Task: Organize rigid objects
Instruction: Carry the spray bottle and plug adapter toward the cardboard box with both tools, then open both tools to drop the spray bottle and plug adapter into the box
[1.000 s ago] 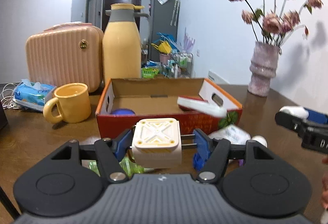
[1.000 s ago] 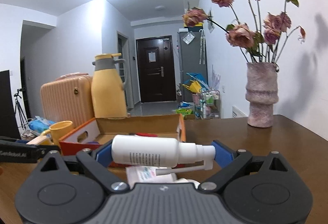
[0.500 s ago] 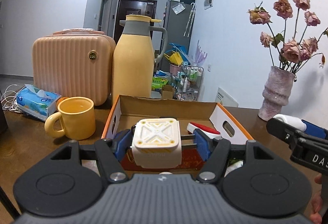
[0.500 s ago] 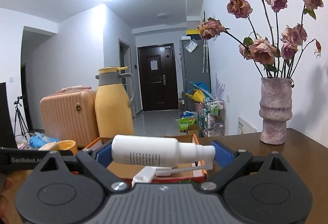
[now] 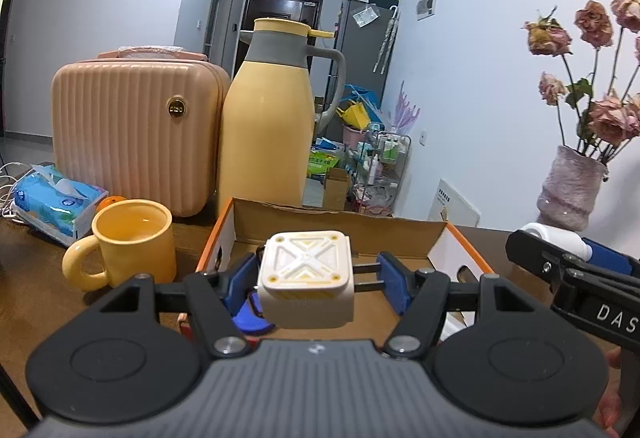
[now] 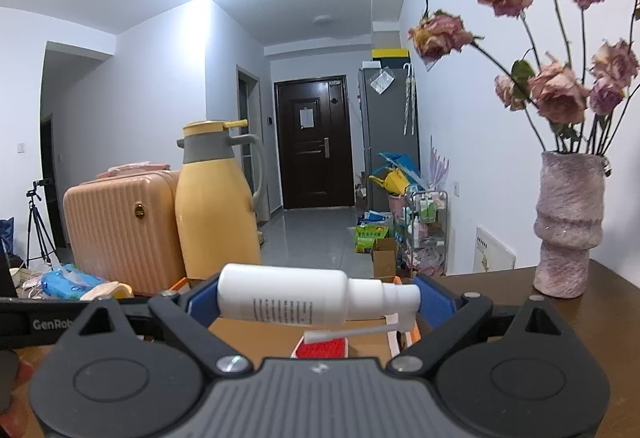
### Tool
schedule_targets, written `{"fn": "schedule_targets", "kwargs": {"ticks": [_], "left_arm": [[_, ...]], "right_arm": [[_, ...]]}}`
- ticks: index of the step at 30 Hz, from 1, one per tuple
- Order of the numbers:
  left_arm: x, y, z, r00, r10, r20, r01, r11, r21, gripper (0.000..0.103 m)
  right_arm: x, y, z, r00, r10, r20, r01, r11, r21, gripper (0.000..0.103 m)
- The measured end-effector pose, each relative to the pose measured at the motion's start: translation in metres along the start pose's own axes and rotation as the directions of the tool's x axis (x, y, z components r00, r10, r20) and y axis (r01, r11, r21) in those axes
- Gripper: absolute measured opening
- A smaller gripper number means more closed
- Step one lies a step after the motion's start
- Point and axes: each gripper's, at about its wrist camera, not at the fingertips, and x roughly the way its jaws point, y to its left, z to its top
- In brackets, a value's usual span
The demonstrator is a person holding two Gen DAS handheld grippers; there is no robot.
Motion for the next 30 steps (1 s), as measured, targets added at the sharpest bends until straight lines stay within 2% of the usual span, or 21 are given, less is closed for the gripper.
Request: {"fn": "schedule_targets", "kwargs": {"ticks": [13,30], "left_arm": [[0.061,-0.005,0.015,0.999,0.042,-0.023,-0.042,0.999,0.001,0.066],[0.123,-0.007,0.019,0.994,0.101,-0.046,-0.098,0.993,0.063,0.066]], "right_arm": [[0.062,-0.007,0.006,0.997,-0.010,-0.072,0.007,0.999,-0.032,0.097],[0.125,-0.016,-0.001,0.984,-0.024,-0.178,0.012,0.998,-0.067,0.097]]}}
